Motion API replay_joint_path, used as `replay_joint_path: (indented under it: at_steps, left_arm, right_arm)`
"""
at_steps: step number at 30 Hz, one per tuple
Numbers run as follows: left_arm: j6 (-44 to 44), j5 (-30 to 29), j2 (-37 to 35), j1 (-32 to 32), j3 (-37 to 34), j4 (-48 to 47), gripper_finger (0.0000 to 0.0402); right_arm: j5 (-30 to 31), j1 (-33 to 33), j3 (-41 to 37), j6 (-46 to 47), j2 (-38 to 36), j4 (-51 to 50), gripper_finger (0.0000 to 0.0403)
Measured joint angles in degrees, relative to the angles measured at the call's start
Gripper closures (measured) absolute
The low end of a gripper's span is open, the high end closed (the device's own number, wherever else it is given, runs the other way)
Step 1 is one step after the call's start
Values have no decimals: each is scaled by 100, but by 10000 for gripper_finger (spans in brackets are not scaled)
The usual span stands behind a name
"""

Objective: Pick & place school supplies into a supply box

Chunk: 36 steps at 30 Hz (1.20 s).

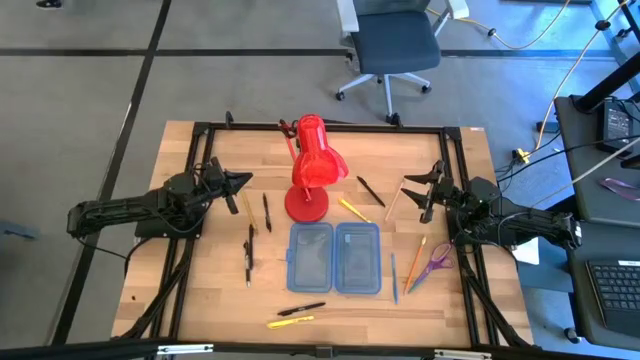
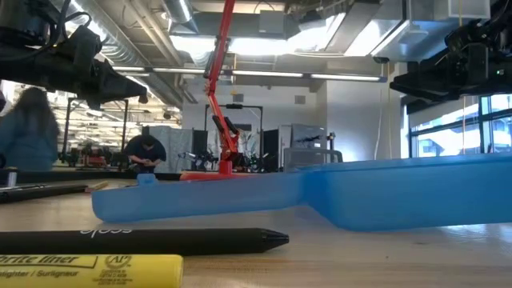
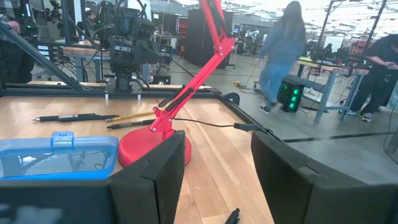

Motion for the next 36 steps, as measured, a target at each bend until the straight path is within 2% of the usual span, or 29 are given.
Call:
replay_joint_path:
  at_steps: [26, 32, 36]
  left_arm:
    - [-1, -1, 0, -2, 2, 0, 396]
    - [0, -2, 0, -1, -1, 0, 397]
    - [0, -2, 0, 1, -1, 0, 394]
  right_arm:
    - [0, 0, 0, 0, 1, 2, 214]
    - [12, 0, 0, -1112, 2, 2, 214]
    - [13, 0, 0, -1225, 1, 2, 214]
